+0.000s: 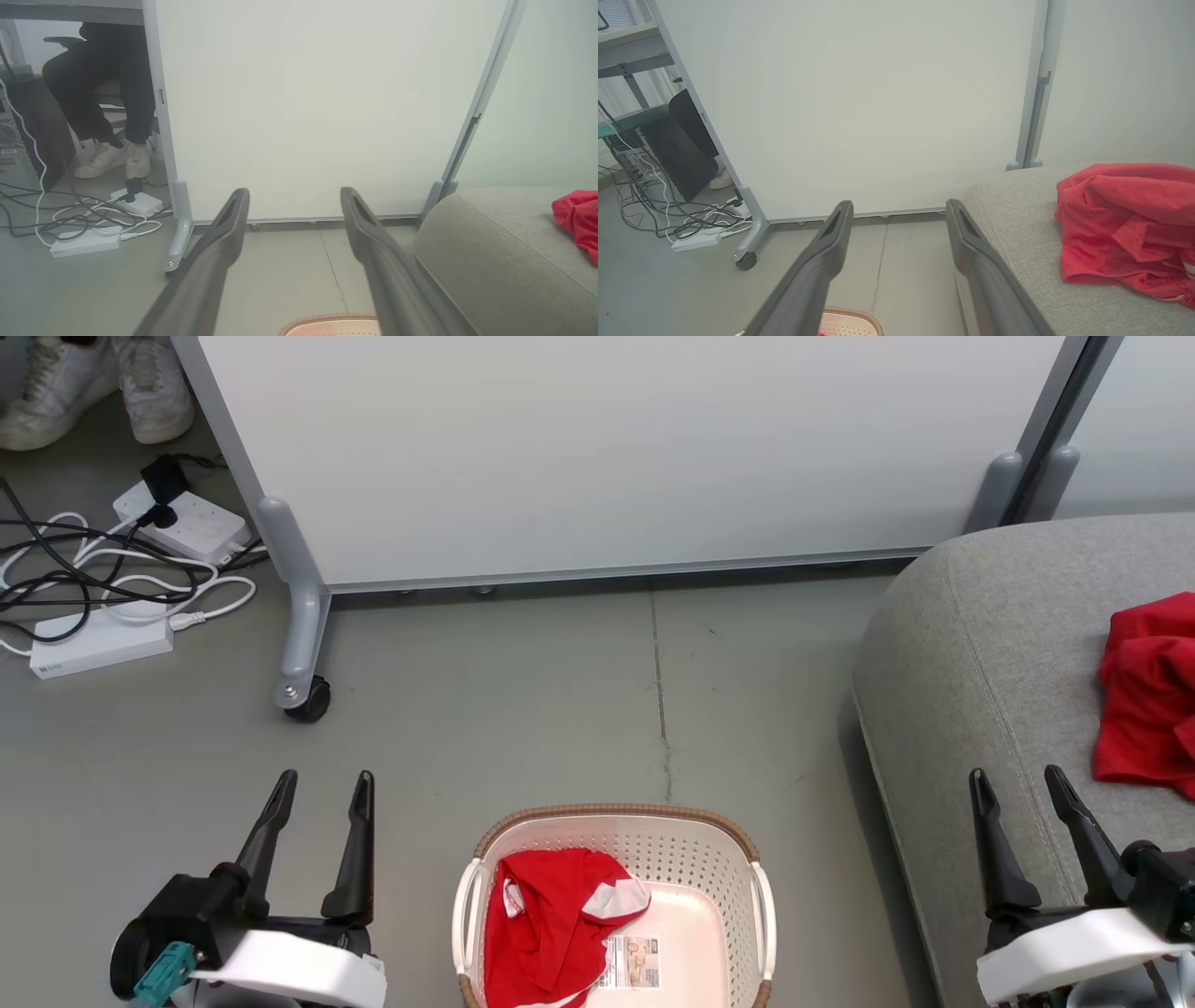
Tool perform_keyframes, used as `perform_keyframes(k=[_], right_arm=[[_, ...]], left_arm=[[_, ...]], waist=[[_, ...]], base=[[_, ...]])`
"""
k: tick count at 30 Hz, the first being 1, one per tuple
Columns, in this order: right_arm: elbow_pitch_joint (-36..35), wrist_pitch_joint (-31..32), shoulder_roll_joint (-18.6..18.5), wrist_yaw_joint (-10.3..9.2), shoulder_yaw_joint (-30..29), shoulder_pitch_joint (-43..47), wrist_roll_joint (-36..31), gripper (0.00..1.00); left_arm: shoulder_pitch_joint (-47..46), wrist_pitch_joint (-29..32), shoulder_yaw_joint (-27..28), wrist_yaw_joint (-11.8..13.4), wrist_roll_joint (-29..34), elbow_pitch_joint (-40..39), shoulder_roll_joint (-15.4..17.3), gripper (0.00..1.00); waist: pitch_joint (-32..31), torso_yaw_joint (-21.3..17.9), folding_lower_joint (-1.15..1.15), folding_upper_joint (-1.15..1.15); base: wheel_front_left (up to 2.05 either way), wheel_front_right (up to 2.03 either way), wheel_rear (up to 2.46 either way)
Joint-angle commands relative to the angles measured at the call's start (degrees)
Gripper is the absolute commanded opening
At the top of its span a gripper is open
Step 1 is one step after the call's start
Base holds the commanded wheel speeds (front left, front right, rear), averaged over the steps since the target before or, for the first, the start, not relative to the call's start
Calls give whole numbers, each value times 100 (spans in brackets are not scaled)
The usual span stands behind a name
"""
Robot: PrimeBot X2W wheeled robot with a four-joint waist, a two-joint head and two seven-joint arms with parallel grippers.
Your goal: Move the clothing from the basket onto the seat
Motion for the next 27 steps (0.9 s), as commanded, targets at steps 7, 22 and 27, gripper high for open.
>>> perform_keyframes(k=[7,22,27], right_arm=[[-122,58,-30,1,-61,218,57,100],[-105,158,-30,1,-33,201,42,100],[-80,164,-30,1,22,141,59,100]], left_arm=[[282,-20,341,-75,186,-13,-158,100],[356,-20,412,-183,418,200,-215,100],[331,-20,445,-234,464,278,-232,100]], waist=[[-104,30,0,0],[-216,-3,0,0],[-217,-10,0,0]], base=[[0,0,0],[0,0,0],[0,0,0]])
